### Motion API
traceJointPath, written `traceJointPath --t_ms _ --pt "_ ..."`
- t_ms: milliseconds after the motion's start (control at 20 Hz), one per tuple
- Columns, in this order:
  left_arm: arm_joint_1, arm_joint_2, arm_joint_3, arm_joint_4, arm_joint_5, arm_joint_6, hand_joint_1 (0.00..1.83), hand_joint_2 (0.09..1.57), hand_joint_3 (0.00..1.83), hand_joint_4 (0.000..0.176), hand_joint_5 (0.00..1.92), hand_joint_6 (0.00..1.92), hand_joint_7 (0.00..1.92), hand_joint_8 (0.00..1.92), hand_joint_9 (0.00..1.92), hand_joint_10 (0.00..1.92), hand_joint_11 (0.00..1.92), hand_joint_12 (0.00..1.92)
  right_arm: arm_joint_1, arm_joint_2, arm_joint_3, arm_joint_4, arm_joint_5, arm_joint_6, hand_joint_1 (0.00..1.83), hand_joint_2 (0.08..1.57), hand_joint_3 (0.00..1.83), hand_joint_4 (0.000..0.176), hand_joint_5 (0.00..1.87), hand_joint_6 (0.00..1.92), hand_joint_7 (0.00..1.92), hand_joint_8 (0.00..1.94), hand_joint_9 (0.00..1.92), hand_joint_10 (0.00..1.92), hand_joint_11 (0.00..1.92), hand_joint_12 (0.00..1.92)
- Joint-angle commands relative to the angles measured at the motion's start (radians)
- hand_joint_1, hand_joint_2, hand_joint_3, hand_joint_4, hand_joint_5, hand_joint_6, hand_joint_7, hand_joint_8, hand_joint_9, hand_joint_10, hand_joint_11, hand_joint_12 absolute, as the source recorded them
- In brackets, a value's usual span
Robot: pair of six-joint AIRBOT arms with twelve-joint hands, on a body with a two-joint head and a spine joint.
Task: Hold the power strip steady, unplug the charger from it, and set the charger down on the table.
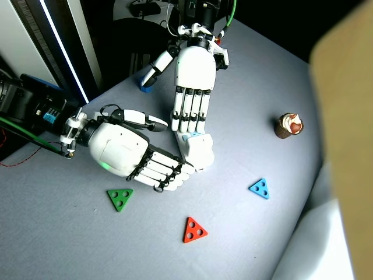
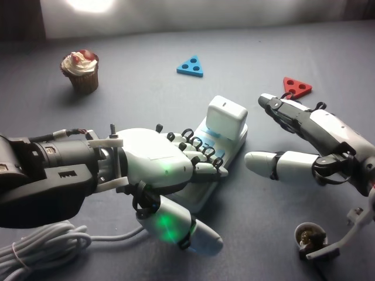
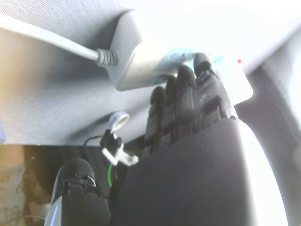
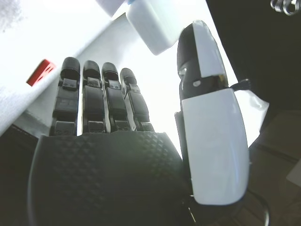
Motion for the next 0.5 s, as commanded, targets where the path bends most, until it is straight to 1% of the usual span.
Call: traceJointPath --t_ms 0,50,100,150,350,450 --pt "0.002 -0.015 0.002 -0.004 -0.063 0.001 0.00 1.04 0.01 0.000 0.10 0.00 0.12 0.00 0.10 0.00 0.04 0.08 0.015 0.008 -0.002 -0.045 0.083 0.005 1.04 1.05 0.00 0.000 0.15 0.00 0.17 0.00 0.18 0.00 0.05 0.38" --pt "0.003 -0.016 0.003 -0.004 -0.065 0.001 0.00 1.03 0.00 0.000 0.11 0.00 0.12 0.00 0.10 0.00 0.04 0.08 0.017 0.007 -0.003 -0.045 0.082 0.005 1.03 1.05 0.00 0.000 0.14 0.00 0.15 0.00 0.17 0.00 0.02 0.45" --pt "0.005 -0.016 0.003 -0.004 -0.066 0.001 0.00 1.03 0.00 0.000 0.11 0.00 0.13 0.00 0.11 0.00 0.05 0.09 0.018 0.006 -0.003 -0.045 0.082 0.002 1.00 1.06 0.01 0.000 0.12 0.00 0.13 0.00 0.15 0.00 0.00 0.45" --pt "0.007 -0.016 0.004 -0.004 -0.070 0.001 0.00 1.03 0.00 0.000 0.11 0.00 0.12 0.00 0.10 0.00 0.05 0.09 0.020 0.004 -0.002 -0.045 0.079 0.001 1.03 1.05 0.00 0.000 0.12 0.00 0.14 0.01 0.16 0.00 0.00 0.46" --pt "0.012 -0.014 0.003 -0.005 -0.075 -0.002 0.00 1.04 0.00 0.000 0.09 0.00 0.12 0.00 0.10 0.00 0.04 0.08 0.026 -0.020 0.023 -0.045 0.073 0.000 1.03 1.05 0.00 0.000 0.14 0.00 0.15 0.01 0.16 0.01 0.01 0.44" --pt "0.012 -0.015 0.005 -0.005 -0.076 -0.002 0.00 1.04 0.00 0.000 0.10 0.00 0.11 0.00 0.09 0.00 0.04 0.08 0.036 -0.041 0.045 -0.045 0.073 0.000 1.05 1.04 0.00 0.000 0.18 0.00 0.20 0.00 0.19 0.00 0.01 0.48"
